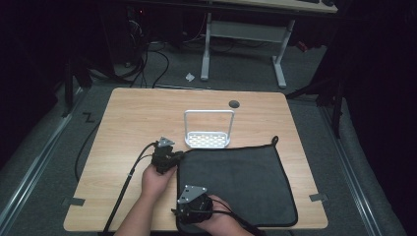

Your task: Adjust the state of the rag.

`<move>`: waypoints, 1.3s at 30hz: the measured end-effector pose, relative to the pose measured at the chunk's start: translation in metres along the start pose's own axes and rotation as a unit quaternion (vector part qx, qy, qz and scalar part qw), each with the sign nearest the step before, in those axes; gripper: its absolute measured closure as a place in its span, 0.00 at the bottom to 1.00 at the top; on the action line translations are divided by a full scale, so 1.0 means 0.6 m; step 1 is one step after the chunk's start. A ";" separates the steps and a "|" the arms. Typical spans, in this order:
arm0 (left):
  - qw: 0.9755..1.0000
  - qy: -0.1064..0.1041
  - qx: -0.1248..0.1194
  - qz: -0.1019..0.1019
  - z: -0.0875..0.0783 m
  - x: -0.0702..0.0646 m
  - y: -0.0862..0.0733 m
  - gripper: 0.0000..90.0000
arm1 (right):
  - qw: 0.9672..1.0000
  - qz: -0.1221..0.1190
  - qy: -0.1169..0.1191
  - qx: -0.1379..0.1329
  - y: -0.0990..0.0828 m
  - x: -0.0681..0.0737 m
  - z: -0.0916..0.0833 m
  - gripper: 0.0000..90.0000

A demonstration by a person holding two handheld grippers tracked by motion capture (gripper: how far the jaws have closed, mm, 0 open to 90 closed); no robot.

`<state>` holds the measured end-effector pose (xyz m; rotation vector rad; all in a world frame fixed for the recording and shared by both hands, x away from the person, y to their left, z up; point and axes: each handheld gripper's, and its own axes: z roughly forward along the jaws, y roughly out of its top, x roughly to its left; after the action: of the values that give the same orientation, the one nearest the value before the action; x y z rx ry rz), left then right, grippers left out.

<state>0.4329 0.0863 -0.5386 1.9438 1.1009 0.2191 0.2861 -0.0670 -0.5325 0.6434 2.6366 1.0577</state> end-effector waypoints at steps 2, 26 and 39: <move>1.000 0.000 0.000 0.001 0.000 0.000 0.000 0.92 | 1.000 0.006 -0.004 -0.001 -0.001 -0.004 -0.003 0.55; 1.000 -0.011 -0.025 -0.013 -0.009 0.006 -0.003 0.92 | 0.999 0.018 -0.028 -0.023 -0.010 -0.018 -0.023 0.91; 0.994 -0.047 -0.072 -0.075 -0.038 0.029 -0.007 0.93 | 0.997 -0.005 -0.039 -0.072 0.033 -0.002 -0.052 0.91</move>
<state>0.4287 0.1145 -0.5321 1.7191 1.1317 0.1214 0.2818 -0.0733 -0.4967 0.6262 2.4687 1.1812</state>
